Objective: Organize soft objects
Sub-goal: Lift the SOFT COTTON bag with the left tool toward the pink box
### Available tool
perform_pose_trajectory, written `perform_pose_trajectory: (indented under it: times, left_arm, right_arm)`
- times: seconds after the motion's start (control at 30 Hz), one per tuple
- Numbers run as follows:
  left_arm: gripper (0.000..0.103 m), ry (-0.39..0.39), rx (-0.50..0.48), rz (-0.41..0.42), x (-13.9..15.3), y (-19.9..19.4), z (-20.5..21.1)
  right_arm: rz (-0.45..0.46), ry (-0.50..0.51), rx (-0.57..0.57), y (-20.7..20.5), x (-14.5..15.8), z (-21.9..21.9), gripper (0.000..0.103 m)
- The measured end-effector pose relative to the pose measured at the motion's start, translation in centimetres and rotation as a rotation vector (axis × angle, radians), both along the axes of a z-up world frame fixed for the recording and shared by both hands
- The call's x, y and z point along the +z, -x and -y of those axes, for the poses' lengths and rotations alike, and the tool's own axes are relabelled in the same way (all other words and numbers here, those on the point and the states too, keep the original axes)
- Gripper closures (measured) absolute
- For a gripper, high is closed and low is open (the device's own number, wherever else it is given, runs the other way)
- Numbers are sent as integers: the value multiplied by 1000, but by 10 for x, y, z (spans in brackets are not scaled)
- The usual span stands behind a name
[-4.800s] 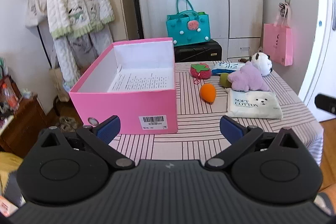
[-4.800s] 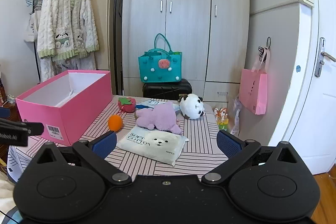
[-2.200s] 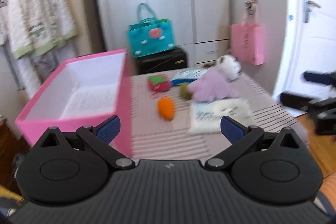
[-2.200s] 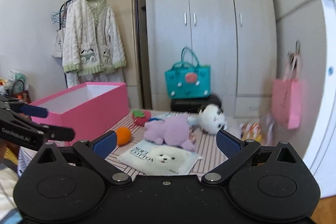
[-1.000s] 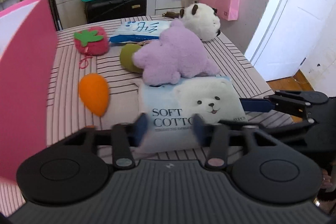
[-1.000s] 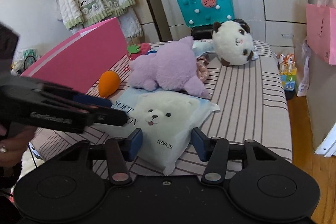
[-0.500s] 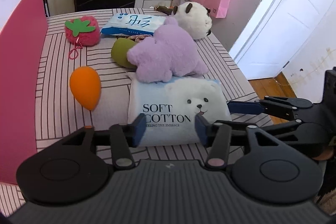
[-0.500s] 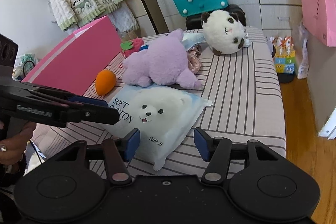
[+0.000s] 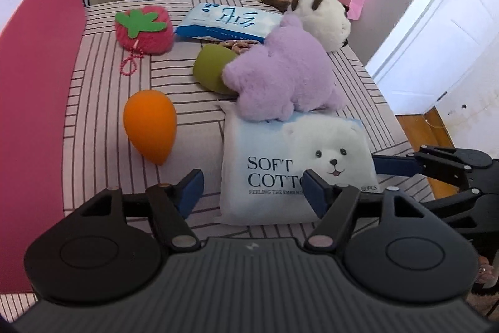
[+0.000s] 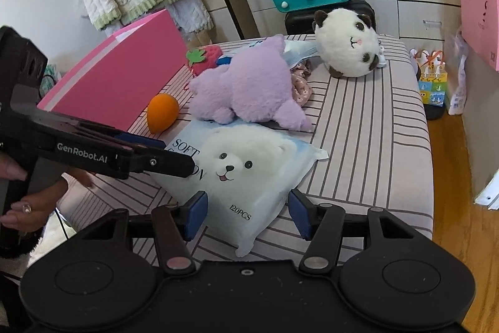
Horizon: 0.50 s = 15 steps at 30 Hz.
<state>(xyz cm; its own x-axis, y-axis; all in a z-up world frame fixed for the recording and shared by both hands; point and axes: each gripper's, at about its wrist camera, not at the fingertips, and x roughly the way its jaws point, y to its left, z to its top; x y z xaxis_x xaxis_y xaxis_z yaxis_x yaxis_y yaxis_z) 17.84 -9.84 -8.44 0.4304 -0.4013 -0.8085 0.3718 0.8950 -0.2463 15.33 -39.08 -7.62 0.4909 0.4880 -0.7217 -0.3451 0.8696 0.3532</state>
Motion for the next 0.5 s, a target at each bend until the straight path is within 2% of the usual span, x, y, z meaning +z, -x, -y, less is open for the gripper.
perform_pose_trajectory:
  times: [0.17,0.2,0.3,0.4,0.5]
  left_arm:
    - [36,6,-10,11,-2,-3,4]
    - [43,6,-9,20,-2,-1,6]
    - [54,25,-22,38,-4,0,10]
    - [63,7,-67,72,-1,11,13]
    - [67,26,-64,67,1,16,7]
  right_arm:
    - [-13,10,3,-5,0,-2,40]
    - [-13,11,1,-5,0,-2,41]
    - [5,15,-10,-5,0,-4,46]
    - [25,33,-17,-1,2,-6,51]
    - [31,44,-20,0,6,-8,58]
